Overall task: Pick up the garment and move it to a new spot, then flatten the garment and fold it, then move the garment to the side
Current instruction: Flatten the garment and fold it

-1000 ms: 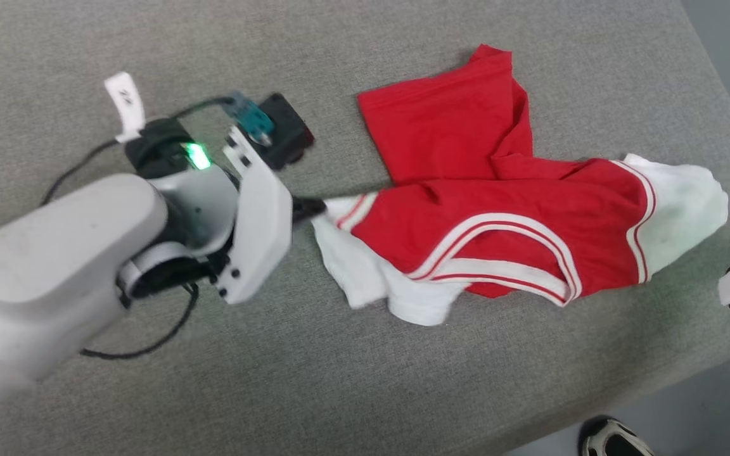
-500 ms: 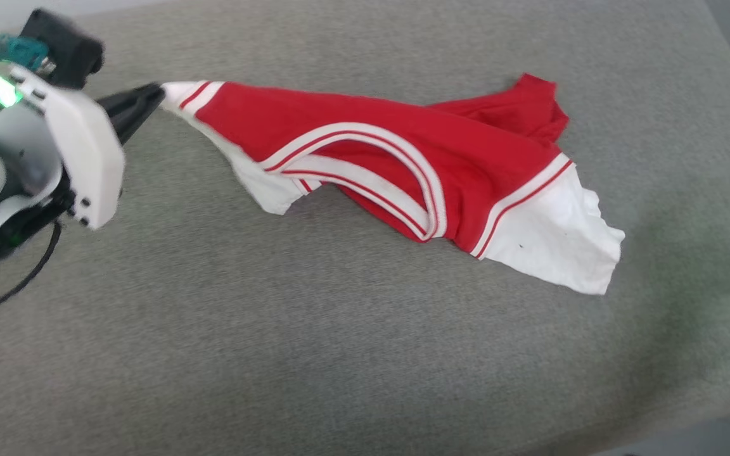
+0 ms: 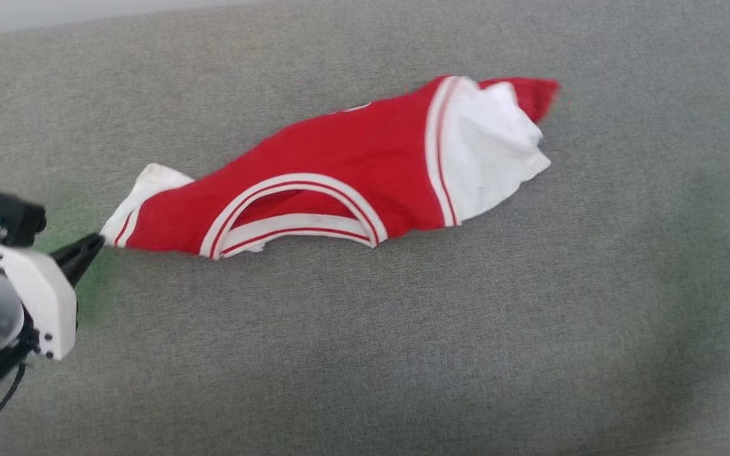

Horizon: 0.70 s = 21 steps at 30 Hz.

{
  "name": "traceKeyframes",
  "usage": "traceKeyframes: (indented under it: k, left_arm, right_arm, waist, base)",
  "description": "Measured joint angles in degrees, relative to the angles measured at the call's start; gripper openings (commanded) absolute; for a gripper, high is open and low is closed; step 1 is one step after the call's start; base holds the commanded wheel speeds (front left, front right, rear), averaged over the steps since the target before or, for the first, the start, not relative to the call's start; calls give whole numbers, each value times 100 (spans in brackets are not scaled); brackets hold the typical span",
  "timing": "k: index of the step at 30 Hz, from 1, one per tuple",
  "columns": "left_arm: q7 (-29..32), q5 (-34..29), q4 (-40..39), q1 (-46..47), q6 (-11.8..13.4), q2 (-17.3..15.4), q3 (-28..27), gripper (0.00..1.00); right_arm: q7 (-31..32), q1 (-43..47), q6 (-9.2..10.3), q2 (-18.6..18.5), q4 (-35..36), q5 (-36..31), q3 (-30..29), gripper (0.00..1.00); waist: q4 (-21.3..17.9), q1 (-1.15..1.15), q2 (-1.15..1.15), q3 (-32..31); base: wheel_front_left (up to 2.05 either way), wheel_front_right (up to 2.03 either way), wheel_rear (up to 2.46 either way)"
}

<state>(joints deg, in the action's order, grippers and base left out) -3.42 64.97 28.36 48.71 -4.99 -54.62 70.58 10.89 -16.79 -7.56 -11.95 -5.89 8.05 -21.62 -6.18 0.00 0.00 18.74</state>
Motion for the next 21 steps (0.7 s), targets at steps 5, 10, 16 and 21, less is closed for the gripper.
traceKeyframes:
  k: [5, 10, 16, 21]
  left_arm:
    - [-167, -63, 205, -207, -4, 191, 49, 0]
    - [-561, 7, 430, -264, -23, 458, -62, 42]
    - [-1079, 162, 463, -651, 271, 757, -376, 100]
    - [-1148, -99, 120, -1063, 666, 1212, -1287, 100]
  right_arm:
    - [143, 68, 0, -49, 120, -5, 43, 100]
    - [349, 71, 0, -135, 165, 70, 355, 100]
    - [872, 86, 0, -561, 172, 371, 1077, 100]
    - [1560, -29, 0, -1093, 143, 836, 1731, 100]
  waist:
    - [80, 0, 0, -29]
    - [144, 0, 0, -91]
    - [328, 0, 0, -148]
    - [622, 0, 0, -150]
  base:
    - [0, 0, 0]
    - [0, 0, 0]
    - [0, 0, 0]
    - [0, 0, 0]
